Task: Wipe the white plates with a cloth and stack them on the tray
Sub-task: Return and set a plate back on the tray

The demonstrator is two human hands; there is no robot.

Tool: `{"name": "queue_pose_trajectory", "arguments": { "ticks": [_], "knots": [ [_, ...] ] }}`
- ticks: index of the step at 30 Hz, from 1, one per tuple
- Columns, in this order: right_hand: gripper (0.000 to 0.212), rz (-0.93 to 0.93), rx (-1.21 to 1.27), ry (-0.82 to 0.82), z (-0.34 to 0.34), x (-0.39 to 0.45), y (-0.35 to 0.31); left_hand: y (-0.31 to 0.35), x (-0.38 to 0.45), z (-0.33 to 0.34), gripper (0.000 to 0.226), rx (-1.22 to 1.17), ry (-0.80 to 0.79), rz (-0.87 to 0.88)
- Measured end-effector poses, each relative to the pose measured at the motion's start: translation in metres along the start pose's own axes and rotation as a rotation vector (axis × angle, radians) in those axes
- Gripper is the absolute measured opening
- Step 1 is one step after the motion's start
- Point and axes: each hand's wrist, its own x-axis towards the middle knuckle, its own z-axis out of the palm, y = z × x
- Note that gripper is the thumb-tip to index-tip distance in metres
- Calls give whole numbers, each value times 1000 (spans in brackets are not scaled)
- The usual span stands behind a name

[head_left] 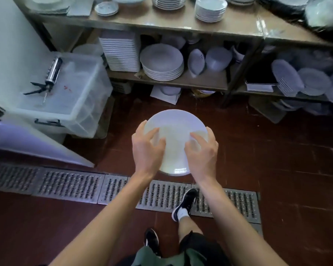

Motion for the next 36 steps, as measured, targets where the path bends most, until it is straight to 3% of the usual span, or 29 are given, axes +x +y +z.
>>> {"name": "queue_pose_trajectory", "arguments": {
  "ticks": [16,27,36],
  "knots": [
    [33,8,-2,98,-67,270,57,154,182,174,34,3,-45,82],
    [33,10,-58,106,-27,441,62,173,343,256,34,-39,-68,84],
    [31,35,-57,139,9,579,26,200,490,286,35,-57,-73,89]
  ]
}}
